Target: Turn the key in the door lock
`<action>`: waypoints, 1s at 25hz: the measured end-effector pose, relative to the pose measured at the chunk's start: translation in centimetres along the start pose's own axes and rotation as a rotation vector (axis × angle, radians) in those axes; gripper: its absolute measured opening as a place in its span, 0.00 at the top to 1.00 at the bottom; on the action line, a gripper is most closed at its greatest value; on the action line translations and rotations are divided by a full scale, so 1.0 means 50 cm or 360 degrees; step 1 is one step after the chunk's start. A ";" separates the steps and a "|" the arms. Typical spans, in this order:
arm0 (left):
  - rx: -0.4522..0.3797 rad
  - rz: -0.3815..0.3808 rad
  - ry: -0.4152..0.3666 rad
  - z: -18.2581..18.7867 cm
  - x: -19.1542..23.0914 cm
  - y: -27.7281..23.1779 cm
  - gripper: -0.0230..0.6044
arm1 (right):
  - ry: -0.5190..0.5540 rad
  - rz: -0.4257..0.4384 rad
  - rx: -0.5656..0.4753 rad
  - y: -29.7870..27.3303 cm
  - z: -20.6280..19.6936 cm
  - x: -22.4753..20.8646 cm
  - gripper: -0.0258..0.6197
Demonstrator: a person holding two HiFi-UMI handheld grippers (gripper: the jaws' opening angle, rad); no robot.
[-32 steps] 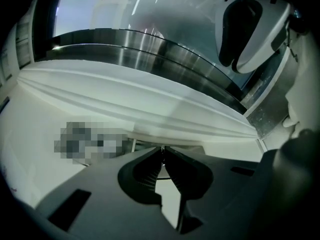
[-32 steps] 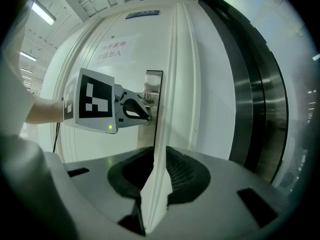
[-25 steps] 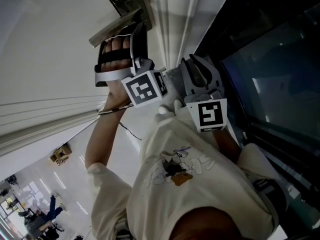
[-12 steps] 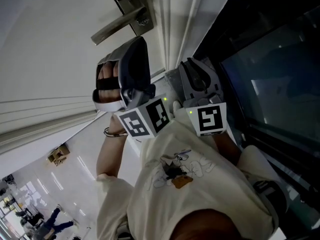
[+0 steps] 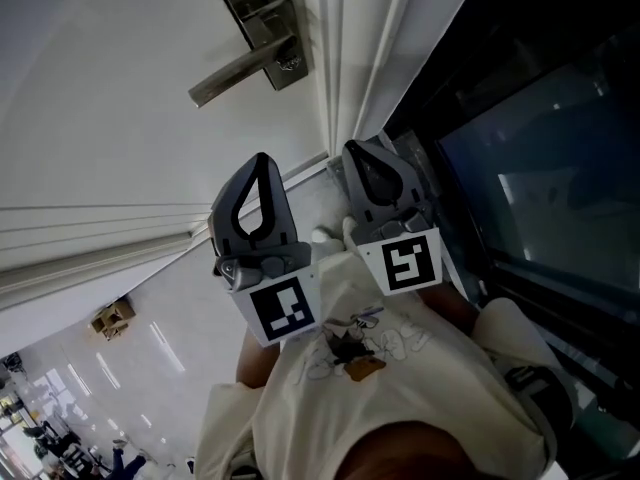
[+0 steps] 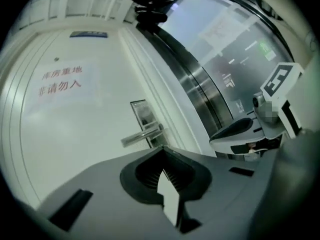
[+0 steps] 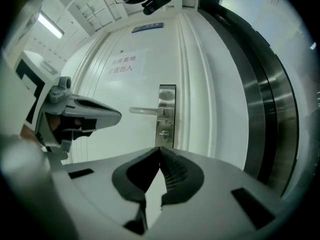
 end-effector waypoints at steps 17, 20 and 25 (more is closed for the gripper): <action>-0.0054 0.0060 0.0750 -0.083 -0.102 0.106 0.95 | -0.0025 0.0194 0.0038 0.087 -0.013 0.013 0.95; -0.0074 0.0024 0.0716 -0.075 -0.123 0.150 0.95 | -0.0014 0.0154 0.0023 0.134 -0.005 0.029 0.95; -0.0101 -0.0058 0.0721 -0.080 -0.161 0.256 0.95 | 0.0006 0.0125 0.0013 0.238 0.002 0.093 0.95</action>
Point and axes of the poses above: the fingertips, and each gripper's own axes: y backward along the fingers, x to its left, z out of its top, the point moved 9 cm from there along y, backward along the fingers, and after that the axes turned 11 degrees about -z, right-handed, at the moved point
